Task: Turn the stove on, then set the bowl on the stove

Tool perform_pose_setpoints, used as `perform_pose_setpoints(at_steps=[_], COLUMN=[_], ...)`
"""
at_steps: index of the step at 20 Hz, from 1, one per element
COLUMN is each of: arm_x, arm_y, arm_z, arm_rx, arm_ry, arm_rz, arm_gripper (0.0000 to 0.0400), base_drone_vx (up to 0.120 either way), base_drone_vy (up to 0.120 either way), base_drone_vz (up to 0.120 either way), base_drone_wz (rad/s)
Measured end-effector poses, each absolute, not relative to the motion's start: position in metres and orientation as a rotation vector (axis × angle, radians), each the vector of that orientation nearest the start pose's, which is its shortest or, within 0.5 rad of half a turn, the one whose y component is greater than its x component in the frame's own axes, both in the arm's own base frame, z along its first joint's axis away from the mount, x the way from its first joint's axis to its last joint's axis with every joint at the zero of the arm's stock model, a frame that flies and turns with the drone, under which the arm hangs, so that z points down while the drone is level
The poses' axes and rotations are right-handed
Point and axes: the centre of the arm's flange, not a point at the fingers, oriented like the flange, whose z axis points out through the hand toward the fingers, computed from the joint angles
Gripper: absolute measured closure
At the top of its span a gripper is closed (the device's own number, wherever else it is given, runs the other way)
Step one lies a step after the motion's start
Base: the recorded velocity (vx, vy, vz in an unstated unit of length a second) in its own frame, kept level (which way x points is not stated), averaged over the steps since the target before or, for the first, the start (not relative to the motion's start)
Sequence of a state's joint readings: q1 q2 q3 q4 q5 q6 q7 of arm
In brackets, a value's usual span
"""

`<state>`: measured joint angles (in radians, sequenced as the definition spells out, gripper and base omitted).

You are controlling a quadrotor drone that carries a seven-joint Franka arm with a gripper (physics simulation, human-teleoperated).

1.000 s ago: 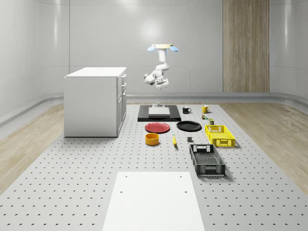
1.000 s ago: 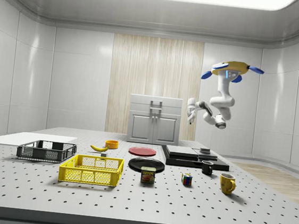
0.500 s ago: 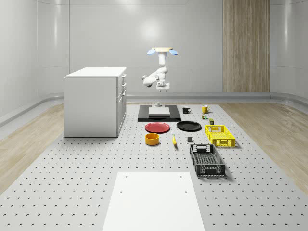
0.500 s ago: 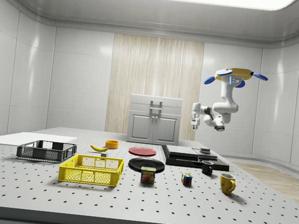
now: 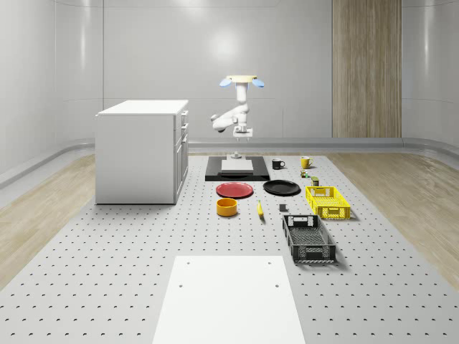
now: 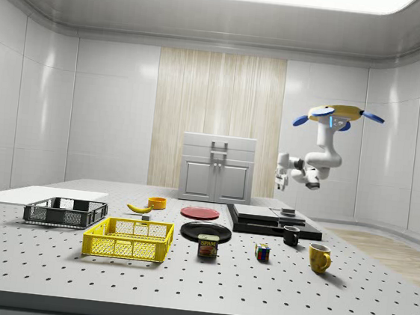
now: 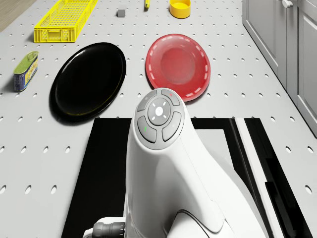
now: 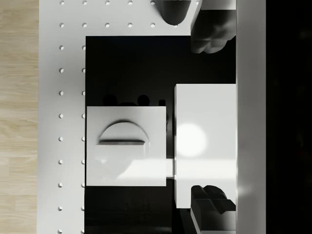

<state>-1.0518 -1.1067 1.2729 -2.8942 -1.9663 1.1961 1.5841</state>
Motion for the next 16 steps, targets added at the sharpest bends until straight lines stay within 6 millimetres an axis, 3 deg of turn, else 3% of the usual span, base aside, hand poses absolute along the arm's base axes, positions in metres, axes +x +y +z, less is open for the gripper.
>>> perform_pose_setpoints(at_steps=[9,16], arm_x=[0.3068,0.3068], arm_y=[-0.0001,-0.0002], arm_z=[0.4908,0.4908], arm_rx=[0.002,0.001], arm_ry=[-0.003,-0.002], arm_rz=[0.784,0.784], arm_gripper=[0.0,0.0], base_drone_vx=[-0.116,0.0], base_drone_vy=[0.0,-0.109], base_drone_vz=[-0.12,-0.12], base_drone_wz=[0.0,0.0])
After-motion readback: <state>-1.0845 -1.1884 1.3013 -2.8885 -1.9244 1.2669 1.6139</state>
